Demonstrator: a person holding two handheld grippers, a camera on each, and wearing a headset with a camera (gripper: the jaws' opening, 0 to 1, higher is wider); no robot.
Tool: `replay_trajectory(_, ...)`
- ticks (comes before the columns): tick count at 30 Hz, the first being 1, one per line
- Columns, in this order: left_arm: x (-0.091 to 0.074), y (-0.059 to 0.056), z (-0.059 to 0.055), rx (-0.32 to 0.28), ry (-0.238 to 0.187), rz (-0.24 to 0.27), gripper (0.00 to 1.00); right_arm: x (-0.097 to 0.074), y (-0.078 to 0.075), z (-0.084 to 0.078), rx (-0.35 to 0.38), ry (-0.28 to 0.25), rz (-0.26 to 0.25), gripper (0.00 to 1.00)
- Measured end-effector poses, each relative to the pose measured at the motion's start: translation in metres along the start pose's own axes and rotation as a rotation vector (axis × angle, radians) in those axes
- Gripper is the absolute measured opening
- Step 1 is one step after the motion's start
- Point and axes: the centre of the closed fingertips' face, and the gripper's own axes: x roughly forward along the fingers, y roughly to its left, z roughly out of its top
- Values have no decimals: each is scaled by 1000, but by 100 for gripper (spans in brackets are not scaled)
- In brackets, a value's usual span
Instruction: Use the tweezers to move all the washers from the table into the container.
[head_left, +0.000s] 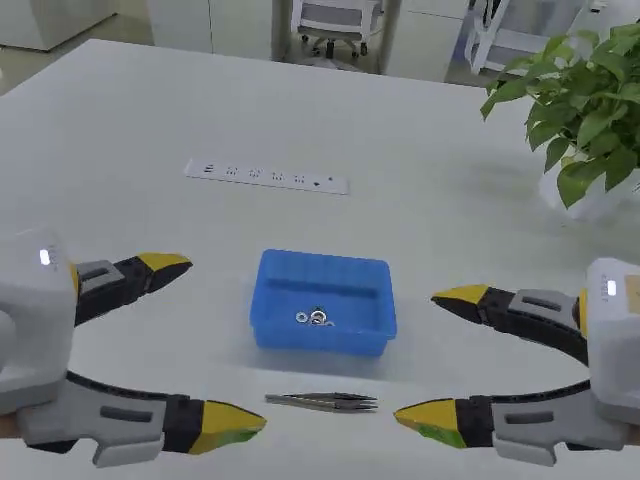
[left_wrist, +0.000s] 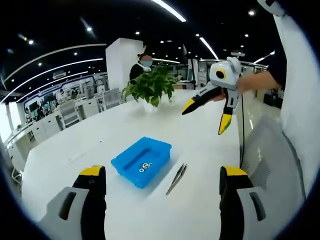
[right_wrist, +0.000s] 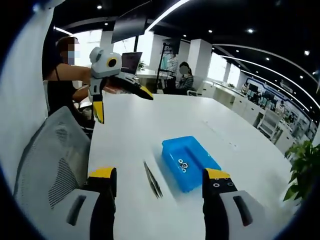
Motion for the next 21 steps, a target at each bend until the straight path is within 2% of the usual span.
replay_trajectory(4, -10, 0, 3, -19, -15, 22, 100, -3, 1, -3, 4, 5, -22, 86)
replay_trajectory(7, -15, 3, 3, -12, -10, 44, 100, -2, 1, -9, -21, 43, -43, 99)
replay_trajectory(8, -17, 3, 3, -16, -10, 51, 100, -3, -1, -10, -35, 58, -58, 100)
replay_trajectory(10, -20, 3, 5, -18, -18, 54, 100, -4, -4, -7, -56, 51, -78, 100)
replay_trajectory(14, -24, 3, 7, -16, -22, 62, 100, -5, -2, 1, -39, 21, -71, 100)
replay_trajectory(21, -30, -2, 9, -10, -18, 68, 100, -7, 5, 3, -50, 26, -55, 100)
